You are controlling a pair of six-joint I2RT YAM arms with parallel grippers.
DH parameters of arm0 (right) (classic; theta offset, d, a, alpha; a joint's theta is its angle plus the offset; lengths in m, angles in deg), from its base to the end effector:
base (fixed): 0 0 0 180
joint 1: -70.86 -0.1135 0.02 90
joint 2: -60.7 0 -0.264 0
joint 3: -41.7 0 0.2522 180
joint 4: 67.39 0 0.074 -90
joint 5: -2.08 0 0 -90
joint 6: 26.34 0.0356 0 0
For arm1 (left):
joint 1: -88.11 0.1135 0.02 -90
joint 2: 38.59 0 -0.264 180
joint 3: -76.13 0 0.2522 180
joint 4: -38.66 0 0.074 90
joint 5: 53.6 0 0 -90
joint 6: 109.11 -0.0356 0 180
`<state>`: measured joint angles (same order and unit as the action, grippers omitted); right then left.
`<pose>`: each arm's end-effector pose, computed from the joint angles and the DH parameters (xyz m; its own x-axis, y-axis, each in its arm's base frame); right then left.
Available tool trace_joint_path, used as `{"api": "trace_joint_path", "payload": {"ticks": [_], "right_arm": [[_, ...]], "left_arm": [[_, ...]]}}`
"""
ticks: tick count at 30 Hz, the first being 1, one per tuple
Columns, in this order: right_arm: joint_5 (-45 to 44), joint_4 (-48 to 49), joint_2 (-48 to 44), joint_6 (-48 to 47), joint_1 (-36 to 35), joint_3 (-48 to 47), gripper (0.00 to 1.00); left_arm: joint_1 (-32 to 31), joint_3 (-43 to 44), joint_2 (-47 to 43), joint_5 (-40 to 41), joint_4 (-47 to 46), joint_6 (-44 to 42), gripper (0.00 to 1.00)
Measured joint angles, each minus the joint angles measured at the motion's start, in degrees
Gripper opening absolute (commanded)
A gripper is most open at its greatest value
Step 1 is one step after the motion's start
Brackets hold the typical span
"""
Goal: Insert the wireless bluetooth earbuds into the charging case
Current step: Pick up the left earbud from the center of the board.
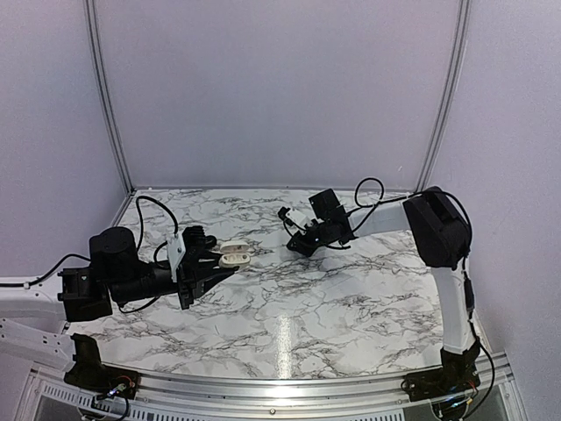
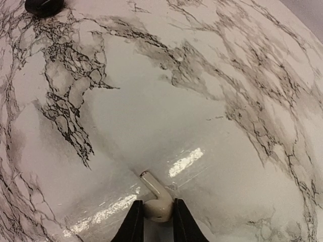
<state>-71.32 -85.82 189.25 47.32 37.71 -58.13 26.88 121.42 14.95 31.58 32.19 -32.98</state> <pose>0.3957 0.2706 0.1195 -0.3958 -0.5805 -0.7115 -0.8317 0.5552 0.0097 0.1043 -0.1961 0.2862 0.2046 0.1238 -0.9710 0.8908 0.3876 0.2371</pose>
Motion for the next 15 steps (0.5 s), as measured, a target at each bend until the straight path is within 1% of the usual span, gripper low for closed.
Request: {"api": "trace_joint_path", "payload": {"ticks": [4,7,15], "right_arm": [[-0.8,0.6,-0.7,-1.3,-1.6,1.2,0.13],[-0.6,0.8,-3.2,-1.6,-3.6,4.6,0.12],[0.3,0.7,-15.5,-1.6,-8.0,16.8,0.12]], "left_arm": [[0.0,0.0,0.0,0.0,0.0,0.3,0.00],[0.0,-0.1,0.0,0.2,-0.1,0.8,0.00],[0.0,-4.2,0.3,1.8,-1.4,3.4,0.00]]}}
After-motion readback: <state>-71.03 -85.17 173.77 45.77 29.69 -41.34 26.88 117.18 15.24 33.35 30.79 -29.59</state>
